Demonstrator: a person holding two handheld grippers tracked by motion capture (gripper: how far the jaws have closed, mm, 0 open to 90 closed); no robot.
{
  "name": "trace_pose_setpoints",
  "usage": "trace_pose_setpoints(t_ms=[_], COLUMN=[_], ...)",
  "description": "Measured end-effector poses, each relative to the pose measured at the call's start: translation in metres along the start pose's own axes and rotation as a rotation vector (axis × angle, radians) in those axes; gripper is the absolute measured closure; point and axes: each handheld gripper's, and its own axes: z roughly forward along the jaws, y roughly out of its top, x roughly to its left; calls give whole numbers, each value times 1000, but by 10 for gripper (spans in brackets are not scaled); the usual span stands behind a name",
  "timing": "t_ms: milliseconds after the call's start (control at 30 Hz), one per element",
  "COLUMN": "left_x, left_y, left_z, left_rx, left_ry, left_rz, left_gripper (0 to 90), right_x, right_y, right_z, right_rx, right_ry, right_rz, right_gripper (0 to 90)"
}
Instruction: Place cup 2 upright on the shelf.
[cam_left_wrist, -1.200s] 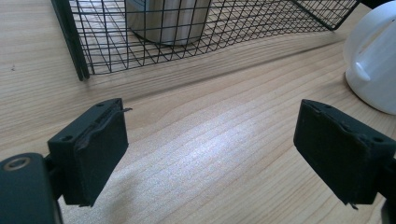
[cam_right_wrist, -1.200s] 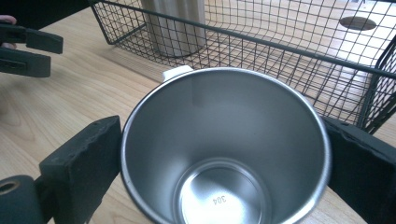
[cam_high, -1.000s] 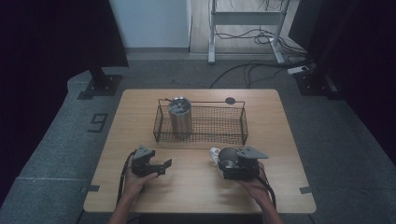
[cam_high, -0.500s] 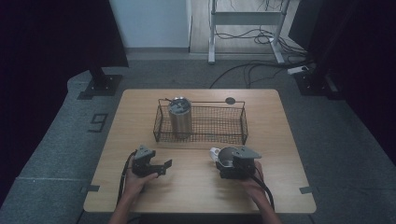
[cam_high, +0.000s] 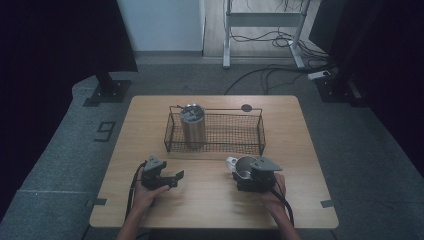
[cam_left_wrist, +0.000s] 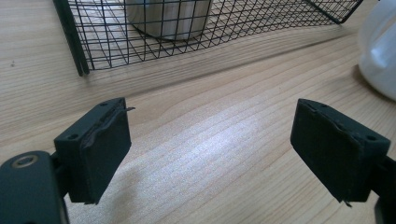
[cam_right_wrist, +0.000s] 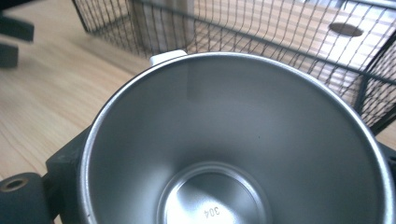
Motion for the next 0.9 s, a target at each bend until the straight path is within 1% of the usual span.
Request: trace_pose_setpoints(t_ms=[133,267,433,700,800,900], left_x=[0,-1,0,-1,-1,-1], left_y=[0,-1,-1,0,0,0], left_z=[0,0,1,0,0,0], left_rx=[3,8,11,3,4,6], left_ry=[-2,-3,-3,-2,-1,-3], left_rz=[0,-1,-4,-3,-3,-4], left_gripper=[125,129,132,141,141,141], right_x=[-3,-8,-11,-13,-15,-15], right_y=[4,8,15,26,32,34], right_z=[-7,-12,-20,-26,-30,-31], right_rx=[-21,-24,-48,-67,-84,-90], right_ry=[10,29,37,48,46,45], right_rz=[29,58,67,73,68,72], right_gripper=[61,61,61,62,62,62])
